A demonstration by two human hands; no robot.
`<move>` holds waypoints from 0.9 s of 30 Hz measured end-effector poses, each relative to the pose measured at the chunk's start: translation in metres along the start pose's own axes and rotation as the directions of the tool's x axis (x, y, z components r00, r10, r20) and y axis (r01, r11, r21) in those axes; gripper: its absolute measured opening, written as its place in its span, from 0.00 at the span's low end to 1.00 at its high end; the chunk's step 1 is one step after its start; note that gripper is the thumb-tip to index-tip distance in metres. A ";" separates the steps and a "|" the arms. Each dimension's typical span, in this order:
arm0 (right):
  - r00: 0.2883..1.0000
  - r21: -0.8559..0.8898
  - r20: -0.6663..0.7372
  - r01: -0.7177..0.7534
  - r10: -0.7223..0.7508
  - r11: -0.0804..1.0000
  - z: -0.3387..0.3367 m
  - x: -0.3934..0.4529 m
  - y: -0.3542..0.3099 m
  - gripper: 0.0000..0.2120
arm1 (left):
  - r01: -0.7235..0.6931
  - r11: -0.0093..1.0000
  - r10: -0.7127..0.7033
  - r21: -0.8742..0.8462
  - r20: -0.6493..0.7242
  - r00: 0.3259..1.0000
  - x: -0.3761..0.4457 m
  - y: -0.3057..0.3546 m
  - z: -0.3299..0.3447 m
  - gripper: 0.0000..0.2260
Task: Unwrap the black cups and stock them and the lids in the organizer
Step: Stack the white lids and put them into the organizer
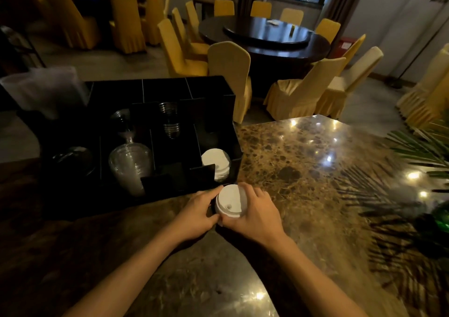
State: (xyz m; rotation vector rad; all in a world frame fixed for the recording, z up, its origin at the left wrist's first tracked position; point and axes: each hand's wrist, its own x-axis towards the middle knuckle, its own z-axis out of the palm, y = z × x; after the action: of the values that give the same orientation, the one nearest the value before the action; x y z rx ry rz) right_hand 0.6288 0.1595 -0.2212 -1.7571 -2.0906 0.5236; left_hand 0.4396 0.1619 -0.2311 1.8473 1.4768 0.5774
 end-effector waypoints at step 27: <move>0.995 0.544 0.004 0.085 -0.104 0.835 -0.059 -0.045 -0.033 0.39 | 0.197 0.173 0.084 -0.965 0.213 0.973 -0.064 0.042 -0.024 0.27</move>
State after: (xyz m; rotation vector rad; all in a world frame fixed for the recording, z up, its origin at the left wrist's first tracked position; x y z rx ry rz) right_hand 0.6372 0.1125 -0.1547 -1.3109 -1.7903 1.0089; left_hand 0.4340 0.1012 -0.1786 0.6900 0.5963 0.9546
